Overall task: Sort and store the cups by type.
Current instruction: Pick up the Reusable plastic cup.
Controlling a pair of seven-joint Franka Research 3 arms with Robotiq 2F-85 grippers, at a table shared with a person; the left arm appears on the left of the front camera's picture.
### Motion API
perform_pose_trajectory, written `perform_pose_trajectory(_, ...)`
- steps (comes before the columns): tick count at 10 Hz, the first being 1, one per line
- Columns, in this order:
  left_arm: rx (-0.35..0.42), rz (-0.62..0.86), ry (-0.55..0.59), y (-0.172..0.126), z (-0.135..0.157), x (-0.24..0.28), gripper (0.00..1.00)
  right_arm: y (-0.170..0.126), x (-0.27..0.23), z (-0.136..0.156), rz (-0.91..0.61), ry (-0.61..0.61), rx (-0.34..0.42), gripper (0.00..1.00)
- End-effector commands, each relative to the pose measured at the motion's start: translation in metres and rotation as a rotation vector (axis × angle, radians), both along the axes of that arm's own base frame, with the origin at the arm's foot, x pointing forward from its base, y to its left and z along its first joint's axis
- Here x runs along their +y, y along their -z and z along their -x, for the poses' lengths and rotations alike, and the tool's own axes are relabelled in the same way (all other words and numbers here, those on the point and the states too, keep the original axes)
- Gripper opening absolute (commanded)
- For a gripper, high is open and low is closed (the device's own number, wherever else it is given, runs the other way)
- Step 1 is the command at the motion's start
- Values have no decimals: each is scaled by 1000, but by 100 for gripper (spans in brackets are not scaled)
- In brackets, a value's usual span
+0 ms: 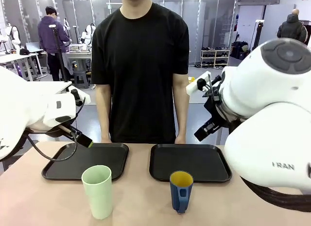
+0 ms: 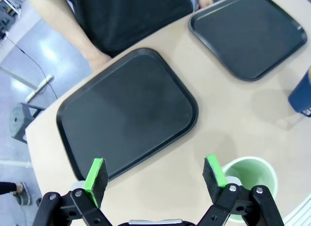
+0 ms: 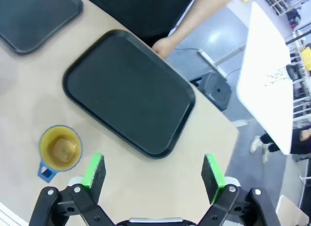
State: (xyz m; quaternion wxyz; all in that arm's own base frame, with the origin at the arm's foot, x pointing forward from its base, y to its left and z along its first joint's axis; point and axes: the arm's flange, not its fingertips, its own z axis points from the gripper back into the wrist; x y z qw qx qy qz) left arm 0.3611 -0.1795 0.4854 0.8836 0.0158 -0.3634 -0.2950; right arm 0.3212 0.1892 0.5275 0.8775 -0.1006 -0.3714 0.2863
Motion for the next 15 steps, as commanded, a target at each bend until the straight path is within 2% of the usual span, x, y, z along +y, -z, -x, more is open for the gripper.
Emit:
perform_pose_trajectory(1,-35,-37,17,-7,16,-14,100,0,6,13,0,-10,-14,100)
perform_pose_trajectory(3,-36,-56,15,-11,21,-18,100,-4,6,17,38,38,-44,100)
perform_pose_trajectory(5,-35,-76,11,-11,17,-16,100,-1,0,8,53,66,-36,100)
perform_pose_trajectory(6,-23,-73,-1,-9,10,-6,100,3,-10,-6,51,77,-35,100)
perform_pose_trajectory(7,-34,-33,-8,-7,-9,20,100,9,-25,-28,69,52,-105,100)
perform_pose_trajectory(8,-26,-8,-54,-1,-30,56,100,17,-44,-53,35,68,-74,100)
perform_pose_trajectory(9,18,11,-89,10,-55,94,100,28,-65,-79,14,91,12,100)
perform_pose_trajectory(11,43,35,-150,39,-84,142,100,63,-98,-124,19,196,97,100)
perform_pose_trajectory(13,88,55,-170,61,-97,156,100,92,-111,-152,-20,251,151,100)
perform_pose_trajectory(15,94,95,-158,69,-102,160,100,100,-115,-158,-51,277,171,100)
